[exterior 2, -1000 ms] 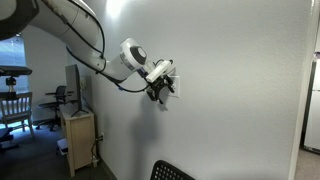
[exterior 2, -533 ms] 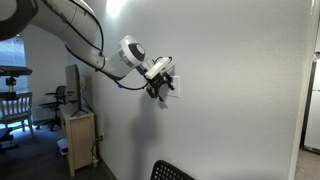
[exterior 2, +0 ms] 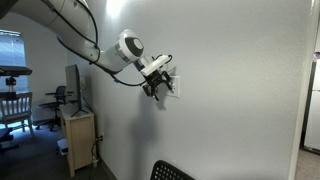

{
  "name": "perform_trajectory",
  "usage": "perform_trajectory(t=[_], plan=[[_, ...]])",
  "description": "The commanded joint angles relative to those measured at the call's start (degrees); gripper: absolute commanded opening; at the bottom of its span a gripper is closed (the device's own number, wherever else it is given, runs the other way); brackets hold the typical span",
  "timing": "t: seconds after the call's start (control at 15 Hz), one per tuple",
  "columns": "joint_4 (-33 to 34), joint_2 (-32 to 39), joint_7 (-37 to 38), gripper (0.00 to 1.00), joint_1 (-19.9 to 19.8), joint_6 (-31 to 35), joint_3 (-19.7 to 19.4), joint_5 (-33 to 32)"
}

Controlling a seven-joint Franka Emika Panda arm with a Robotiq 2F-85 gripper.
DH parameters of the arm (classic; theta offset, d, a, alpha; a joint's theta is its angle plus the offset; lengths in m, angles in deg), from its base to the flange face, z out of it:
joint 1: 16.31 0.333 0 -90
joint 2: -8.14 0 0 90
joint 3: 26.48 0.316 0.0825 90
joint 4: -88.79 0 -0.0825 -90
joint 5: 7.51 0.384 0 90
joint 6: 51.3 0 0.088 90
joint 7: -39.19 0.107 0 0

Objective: Turn on the light

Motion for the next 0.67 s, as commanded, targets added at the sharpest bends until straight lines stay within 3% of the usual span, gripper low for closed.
perform_trajectory(t=[0.0, 0.33, 0.4, 0.6], plan=[[-9.1, -6.8, -2.2, 1.00, -1.6, 1.4, 0.6, 4.3], [-16.2, -12.1, -1.8, 1.00, -1.7, 3.1, 0.3, 6.6], [-11.1, -8.5, 0.0, 1.00, -0.7, 0.5, 0.4, 4.8], [-11.5, -9.0, 0.2, 1.00, -0.5, 0.5, 0.5, 4.9]])
